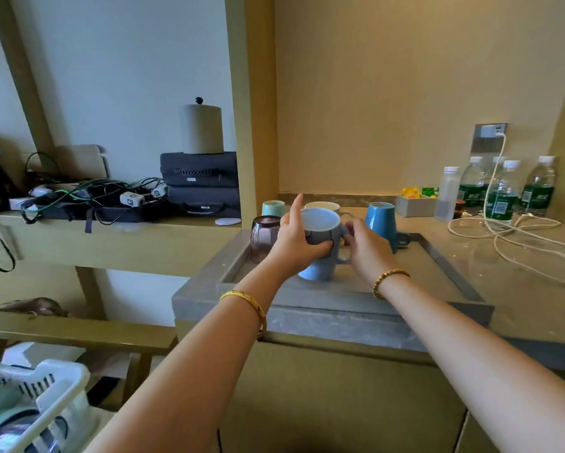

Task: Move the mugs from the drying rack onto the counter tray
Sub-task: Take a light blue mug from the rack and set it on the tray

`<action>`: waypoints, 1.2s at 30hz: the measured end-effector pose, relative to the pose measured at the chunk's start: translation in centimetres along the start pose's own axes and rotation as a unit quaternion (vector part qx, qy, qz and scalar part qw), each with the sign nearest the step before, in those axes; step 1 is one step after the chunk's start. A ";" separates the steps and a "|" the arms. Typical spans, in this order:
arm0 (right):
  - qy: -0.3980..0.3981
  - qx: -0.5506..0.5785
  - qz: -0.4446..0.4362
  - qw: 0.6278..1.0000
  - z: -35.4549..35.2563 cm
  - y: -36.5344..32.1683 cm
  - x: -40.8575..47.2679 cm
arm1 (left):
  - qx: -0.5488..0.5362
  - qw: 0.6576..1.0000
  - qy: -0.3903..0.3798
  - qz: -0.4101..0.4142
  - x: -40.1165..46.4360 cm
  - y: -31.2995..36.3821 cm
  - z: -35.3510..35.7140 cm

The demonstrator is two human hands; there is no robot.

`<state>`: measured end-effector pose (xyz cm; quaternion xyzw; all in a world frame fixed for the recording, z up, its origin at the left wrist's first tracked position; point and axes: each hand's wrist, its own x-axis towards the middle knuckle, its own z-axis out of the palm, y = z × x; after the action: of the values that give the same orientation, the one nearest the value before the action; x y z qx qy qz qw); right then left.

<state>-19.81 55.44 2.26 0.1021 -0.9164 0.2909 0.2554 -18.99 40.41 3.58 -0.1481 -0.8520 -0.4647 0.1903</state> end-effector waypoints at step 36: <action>-0.025 0.104 0.062 0.992 1.9 2.3 4.0 | -0.035 0.996 0.015 -0.079 4.1 -4.1 2.1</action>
<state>-24.76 56.05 1.88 0.0787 -0.8917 0.3972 0.2021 -24.78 40.35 1.38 -0.0794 -0.8413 -0.5101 0.1607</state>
